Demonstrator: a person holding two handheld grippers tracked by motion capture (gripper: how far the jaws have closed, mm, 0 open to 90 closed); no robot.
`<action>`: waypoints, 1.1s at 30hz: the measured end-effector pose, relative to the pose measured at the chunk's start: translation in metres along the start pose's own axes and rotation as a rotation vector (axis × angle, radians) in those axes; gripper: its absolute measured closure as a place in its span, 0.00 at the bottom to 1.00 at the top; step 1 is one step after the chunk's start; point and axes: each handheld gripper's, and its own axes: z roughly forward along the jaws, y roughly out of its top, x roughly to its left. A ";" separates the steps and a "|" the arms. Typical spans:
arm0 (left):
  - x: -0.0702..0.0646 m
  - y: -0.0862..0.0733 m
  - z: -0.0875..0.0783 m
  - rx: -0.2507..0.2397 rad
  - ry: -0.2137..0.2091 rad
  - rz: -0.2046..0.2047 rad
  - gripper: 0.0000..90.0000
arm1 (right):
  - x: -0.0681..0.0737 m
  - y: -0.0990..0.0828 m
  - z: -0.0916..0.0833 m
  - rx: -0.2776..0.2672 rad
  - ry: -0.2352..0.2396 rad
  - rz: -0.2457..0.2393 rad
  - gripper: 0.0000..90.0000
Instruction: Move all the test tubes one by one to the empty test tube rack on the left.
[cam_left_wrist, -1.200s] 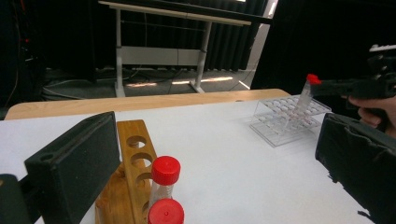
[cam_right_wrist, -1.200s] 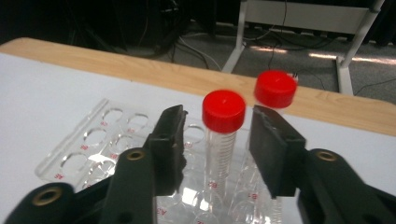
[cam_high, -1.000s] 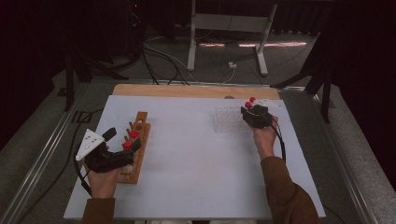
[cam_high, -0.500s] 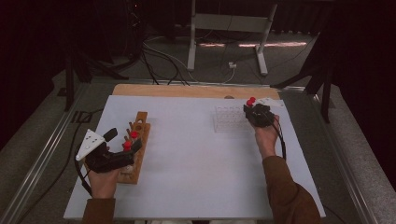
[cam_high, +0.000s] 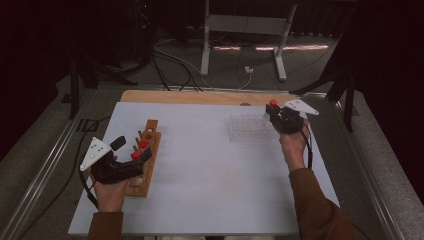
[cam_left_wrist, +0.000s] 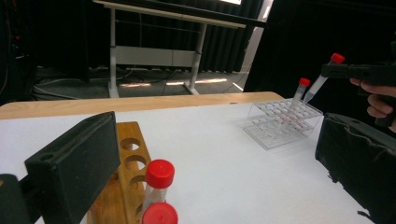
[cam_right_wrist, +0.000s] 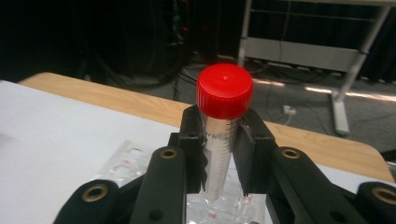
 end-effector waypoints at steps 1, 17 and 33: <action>-0.001 0.002 0.000 0.001 -0.004 0.002 0.01 | 0.002 0.001 -0.003 -0.003 0.012 -0.006 0.83; -0.054 0.011 0.040 0.067 -0.127 0.050 0.04 | 0.074 -0.012 -0.035 -0.007 0.312 -0.093 0.83; -0.113 0.013 0.098 0.146 -0.218 0.094 0.18 | 0.121 -0.023 -0.043 0.071 0.482 -0.177 0.83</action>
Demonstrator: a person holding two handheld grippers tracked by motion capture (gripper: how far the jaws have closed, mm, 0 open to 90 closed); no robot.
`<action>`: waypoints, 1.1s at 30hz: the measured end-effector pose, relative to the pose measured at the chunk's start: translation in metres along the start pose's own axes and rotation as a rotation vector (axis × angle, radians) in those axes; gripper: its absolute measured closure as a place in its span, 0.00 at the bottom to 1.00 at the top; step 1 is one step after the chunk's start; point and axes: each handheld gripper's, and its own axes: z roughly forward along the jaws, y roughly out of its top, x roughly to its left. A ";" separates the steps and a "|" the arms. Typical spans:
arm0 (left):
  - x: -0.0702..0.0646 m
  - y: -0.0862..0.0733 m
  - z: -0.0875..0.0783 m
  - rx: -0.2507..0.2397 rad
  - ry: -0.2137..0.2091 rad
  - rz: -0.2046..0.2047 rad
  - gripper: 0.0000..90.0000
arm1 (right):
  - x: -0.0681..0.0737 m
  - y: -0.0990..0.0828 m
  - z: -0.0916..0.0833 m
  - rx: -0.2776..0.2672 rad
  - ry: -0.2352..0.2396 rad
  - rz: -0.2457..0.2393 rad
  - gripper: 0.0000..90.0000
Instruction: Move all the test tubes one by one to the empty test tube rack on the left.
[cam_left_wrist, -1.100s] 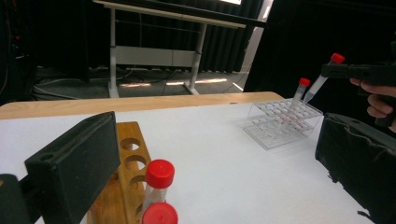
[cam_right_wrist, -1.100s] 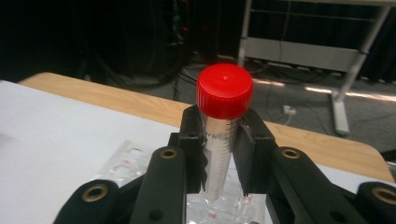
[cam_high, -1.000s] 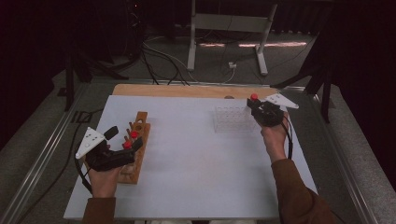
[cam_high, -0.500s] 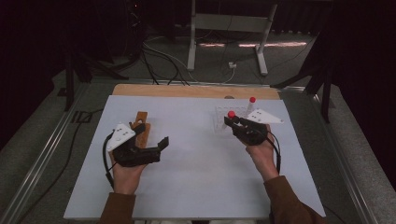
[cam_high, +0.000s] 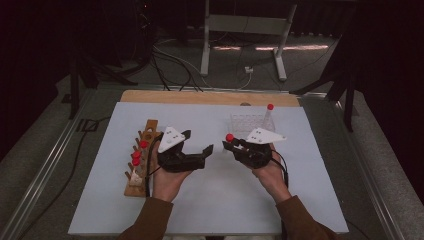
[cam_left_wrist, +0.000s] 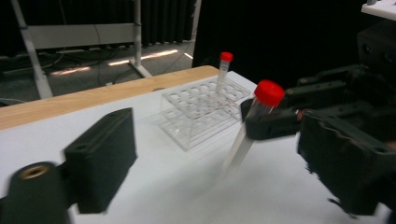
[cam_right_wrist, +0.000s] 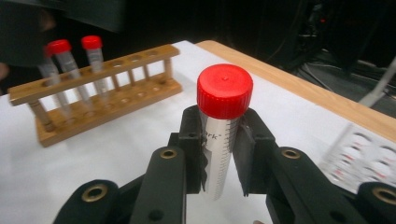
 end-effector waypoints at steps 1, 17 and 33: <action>-0.002 0.001 0.004 0.003 -0.007 0.002 0.19 | 0.002 0.000 0.001 0.002 0.006 -0.002 0.83; -0.013 -0.002 0.031 0.073 -0.062 0.041 0.77 | 0.019 0.000 0.017 0.040 0.065 -0.028 0.83; 0.011 0.010 0.001 0.035 -0.007 -0.003 0.79 | -0.005 -0.011 -0.006 0.062 -0.044 0.006 0.22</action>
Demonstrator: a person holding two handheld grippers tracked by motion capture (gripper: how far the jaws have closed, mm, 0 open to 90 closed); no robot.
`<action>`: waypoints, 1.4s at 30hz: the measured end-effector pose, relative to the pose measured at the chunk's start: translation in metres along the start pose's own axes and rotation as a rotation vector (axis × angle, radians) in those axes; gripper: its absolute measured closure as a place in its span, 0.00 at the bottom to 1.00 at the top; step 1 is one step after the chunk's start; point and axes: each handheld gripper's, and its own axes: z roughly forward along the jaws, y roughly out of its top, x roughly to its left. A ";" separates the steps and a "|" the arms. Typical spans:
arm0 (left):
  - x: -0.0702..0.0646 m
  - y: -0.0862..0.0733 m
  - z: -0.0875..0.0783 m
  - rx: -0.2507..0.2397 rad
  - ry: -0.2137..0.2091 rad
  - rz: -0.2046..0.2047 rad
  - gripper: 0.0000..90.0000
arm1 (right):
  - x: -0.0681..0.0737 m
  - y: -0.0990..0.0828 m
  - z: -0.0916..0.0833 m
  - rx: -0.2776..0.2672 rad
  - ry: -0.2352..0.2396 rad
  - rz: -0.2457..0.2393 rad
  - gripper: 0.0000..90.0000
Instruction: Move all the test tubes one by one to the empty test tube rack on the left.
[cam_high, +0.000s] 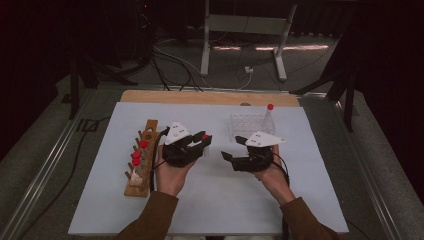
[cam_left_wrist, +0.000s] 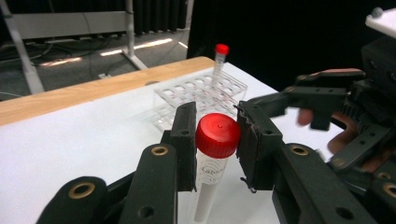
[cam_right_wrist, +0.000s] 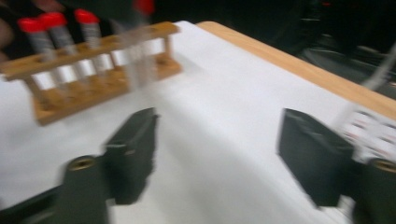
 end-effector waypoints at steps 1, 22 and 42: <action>0.003 0.001 -0.004 -0.005 -0.002 -0.002 0.79 | -0.003 -0.001 -0.002 -0.001 -0.004 0.010 0.18; 0.069 0.018 -0.076 -0.056 0.137 -0.060 0.78 | -0.045 -0.039 -0.060 -0.019 -0.130 0.122 0.02; 0.113 0.002 -0.082 -0.024 0.250 -0.036 0.78 | -0.043 -0.044 -0.056 -0.009 -0.115 0.114 0.02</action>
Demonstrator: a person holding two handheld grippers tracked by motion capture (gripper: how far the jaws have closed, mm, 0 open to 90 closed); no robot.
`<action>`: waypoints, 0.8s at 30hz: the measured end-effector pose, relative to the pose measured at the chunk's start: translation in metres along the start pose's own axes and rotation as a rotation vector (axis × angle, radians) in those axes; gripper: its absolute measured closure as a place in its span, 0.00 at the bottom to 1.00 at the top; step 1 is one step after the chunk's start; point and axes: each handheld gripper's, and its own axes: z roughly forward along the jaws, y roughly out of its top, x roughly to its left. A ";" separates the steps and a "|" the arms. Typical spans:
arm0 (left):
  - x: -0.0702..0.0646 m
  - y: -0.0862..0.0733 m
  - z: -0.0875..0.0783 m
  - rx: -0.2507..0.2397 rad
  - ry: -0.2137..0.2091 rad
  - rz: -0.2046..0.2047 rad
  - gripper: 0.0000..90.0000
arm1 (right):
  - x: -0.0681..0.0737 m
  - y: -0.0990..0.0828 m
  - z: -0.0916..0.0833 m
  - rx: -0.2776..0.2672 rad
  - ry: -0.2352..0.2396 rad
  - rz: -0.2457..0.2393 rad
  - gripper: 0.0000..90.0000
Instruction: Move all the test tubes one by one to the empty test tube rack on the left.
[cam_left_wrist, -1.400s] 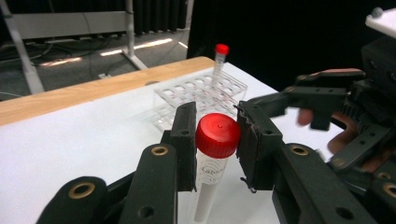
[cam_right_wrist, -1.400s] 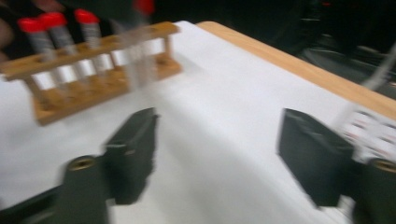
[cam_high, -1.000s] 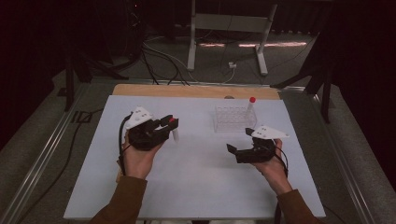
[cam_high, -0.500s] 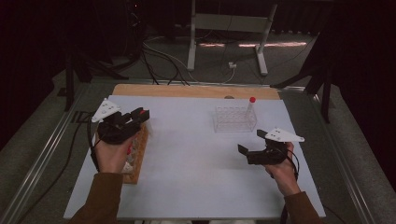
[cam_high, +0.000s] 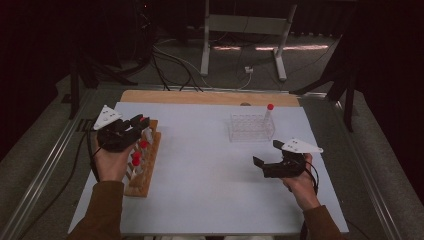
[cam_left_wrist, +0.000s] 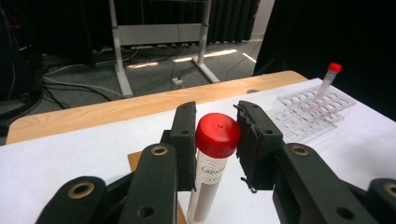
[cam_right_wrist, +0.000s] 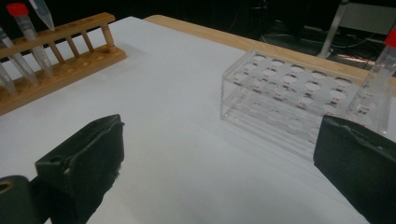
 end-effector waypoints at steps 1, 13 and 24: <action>0.001 0.000 0.000 0.004 0.006 0.004 0.78 | 0.000 0.000 0.000 0.002 0.000 -0.001 0.02; 0.010 -0.009 0.004 0.041 0.032 -0.026 0.78 | 0.001 -0.001 0.001 0.004 0.006 -0.002 0.02; 0.016 -0.022 0.007 0.080 0.032 -0.049 0.78 | 0.001 -0.001 0.002 0.005 0.007 -0.002 0.02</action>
